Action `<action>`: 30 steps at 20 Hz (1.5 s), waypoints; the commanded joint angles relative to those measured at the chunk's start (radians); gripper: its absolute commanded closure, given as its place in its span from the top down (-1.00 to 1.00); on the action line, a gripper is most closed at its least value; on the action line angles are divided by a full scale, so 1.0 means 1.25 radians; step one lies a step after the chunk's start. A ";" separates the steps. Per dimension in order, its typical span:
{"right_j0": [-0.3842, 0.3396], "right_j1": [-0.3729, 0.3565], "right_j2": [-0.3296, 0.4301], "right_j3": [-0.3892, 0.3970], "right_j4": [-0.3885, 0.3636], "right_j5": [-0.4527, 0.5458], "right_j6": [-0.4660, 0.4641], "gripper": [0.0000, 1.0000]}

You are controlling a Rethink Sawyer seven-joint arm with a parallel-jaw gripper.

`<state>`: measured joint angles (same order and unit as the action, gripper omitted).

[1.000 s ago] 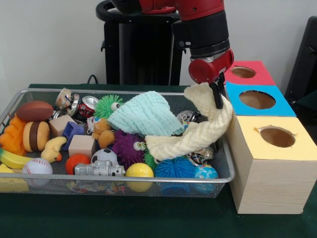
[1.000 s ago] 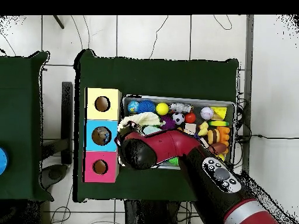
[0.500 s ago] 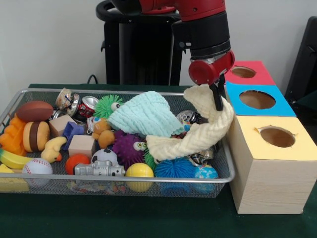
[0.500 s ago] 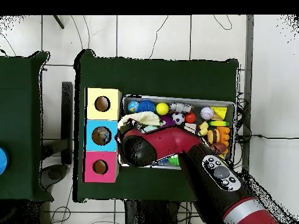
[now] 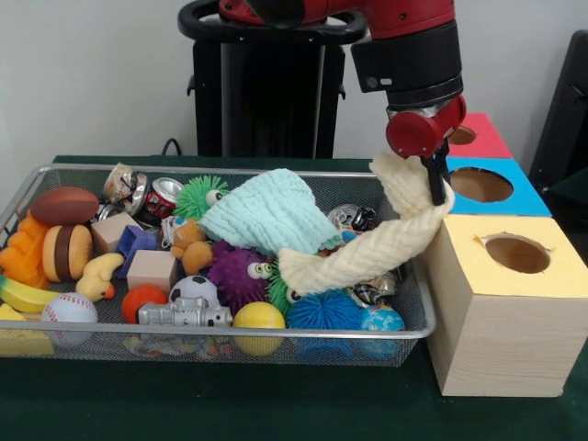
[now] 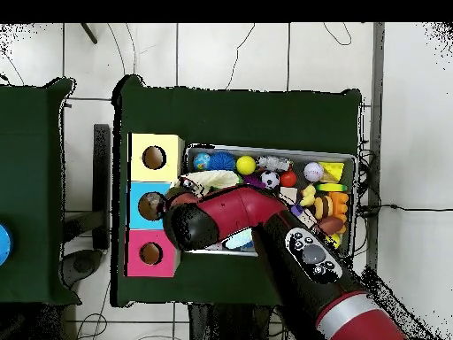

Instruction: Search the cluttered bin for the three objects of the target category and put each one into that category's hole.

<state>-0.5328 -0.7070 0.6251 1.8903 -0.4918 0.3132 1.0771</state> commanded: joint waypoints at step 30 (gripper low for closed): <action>-0.004 0.031 0.012 -0.125 -0.033 0.212 -0.103 -1.00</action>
<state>-0.4985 -0.7159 0.5993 1.8395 -0.4916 0.4139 1.0771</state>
